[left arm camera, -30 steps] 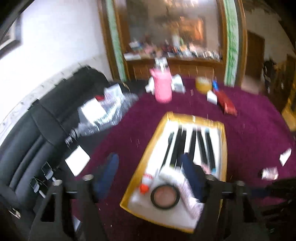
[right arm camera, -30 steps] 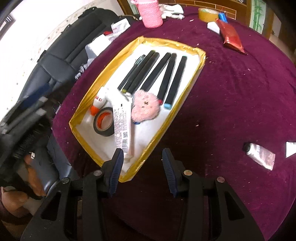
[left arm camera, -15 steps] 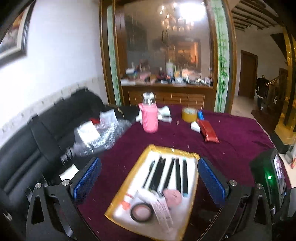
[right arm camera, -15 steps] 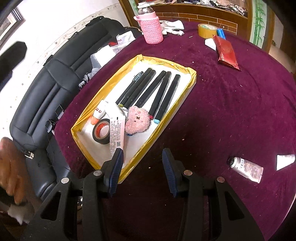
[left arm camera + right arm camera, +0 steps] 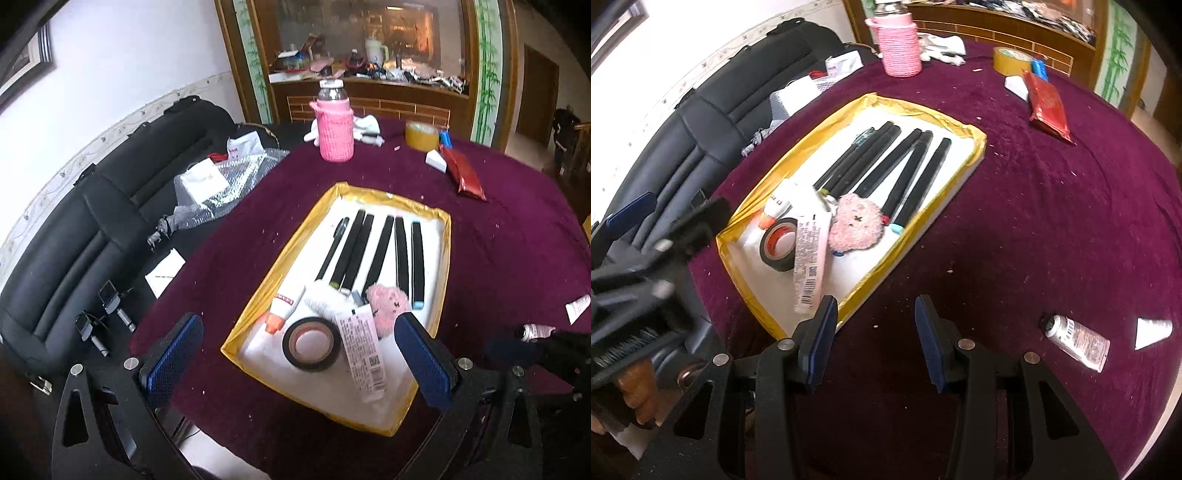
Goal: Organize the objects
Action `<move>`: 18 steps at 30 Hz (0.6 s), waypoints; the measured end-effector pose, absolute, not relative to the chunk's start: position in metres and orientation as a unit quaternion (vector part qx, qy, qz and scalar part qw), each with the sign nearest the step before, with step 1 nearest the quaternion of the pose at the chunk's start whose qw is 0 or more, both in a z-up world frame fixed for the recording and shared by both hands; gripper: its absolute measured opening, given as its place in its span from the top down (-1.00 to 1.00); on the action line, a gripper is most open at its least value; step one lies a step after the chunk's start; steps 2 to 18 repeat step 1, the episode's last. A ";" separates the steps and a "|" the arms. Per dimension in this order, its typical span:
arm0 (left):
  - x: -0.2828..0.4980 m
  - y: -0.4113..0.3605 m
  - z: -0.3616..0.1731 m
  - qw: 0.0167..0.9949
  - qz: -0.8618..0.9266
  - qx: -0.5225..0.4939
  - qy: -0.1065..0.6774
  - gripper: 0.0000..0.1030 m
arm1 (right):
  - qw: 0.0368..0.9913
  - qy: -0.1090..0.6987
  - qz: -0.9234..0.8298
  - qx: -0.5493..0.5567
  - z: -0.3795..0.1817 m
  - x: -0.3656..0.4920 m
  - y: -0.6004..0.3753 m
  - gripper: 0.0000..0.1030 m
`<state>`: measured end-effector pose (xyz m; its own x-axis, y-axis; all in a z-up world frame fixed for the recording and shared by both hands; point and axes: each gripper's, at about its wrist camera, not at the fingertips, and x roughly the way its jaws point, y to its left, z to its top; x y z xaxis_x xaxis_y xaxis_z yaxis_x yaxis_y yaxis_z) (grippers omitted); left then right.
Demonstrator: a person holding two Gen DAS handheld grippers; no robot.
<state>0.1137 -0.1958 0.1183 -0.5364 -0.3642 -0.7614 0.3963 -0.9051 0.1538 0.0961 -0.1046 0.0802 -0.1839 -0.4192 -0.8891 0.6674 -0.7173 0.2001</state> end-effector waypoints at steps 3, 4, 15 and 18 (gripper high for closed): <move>0.114 -0.196 0.117 0.216 -0.875 0.433 0.021 -0.98 | 0.359 0.119 -0.760 0.529 0.080 0.097 -0.105 0.18; 0.114 -0.196 0.117 0.216 -0.875 0.433 0.021 -0.98 | 0.359 0.119 -0.760 0.529 0.080 0.097 -0.105 0.18; 0.114 -0.196 0.117 0.216 -0.875 0.433 0.021 -0.98 | 0.359 0.119 -0.760 0.529 0.080 0.097 -0.105 0.18; 0.114 -0.196 0.117 0.216 -0.875 0.433 0.021 -0.98 | 0.359 0.119 -0.760 0.529 0.080 0.097 -0.105 0.18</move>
